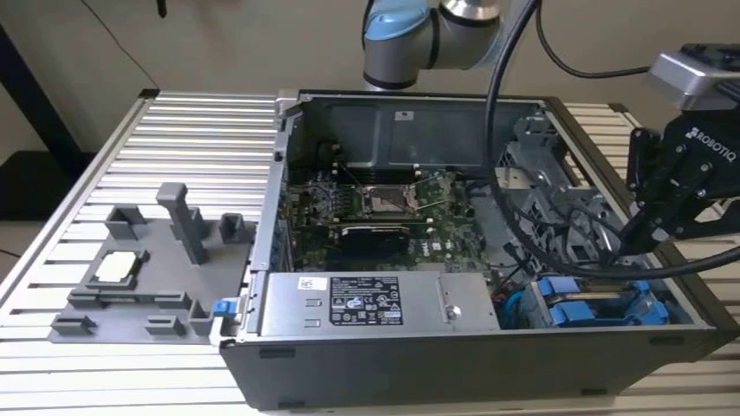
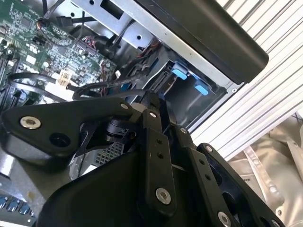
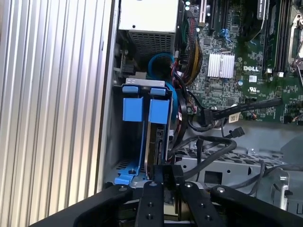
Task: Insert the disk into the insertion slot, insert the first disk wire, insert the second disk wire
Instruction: 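Insert the first disk wire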
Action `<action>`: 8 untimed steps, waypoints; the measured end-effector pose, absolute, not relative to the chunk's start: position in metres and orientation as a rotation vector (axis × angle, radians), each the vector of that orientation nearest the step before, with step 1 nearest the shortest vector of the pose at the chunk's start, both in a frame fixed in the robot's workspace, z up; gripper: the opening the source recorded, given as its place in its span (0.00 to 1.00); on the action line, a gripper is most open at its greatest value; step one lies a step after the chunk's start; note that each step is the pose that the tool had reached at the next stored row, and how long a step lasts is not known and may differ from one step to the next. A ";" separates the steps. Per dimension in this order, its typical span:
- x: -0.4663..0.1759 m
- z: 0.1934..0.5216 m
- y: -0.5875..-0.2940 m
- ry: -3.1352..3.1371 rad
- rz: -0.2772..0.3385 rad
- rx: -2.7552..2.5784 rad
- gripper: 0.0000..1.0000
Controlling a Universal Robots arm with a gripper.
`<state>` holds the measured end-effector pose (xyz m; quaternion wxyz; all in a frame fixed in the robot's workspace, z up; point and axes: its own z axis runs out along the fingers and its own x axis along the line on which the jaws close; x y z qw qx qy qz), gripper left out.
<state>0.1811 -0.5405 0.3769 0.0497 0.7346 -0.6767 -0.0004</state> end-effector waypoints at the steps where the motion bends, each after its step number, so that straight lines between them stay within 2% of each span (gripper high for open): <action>1: 0.181 0.376 -0.540 -2.061 -0.001 2.238 0.19; 8: 0.181 0.367 -0.544 -2.061 -0.001 2.238 0.19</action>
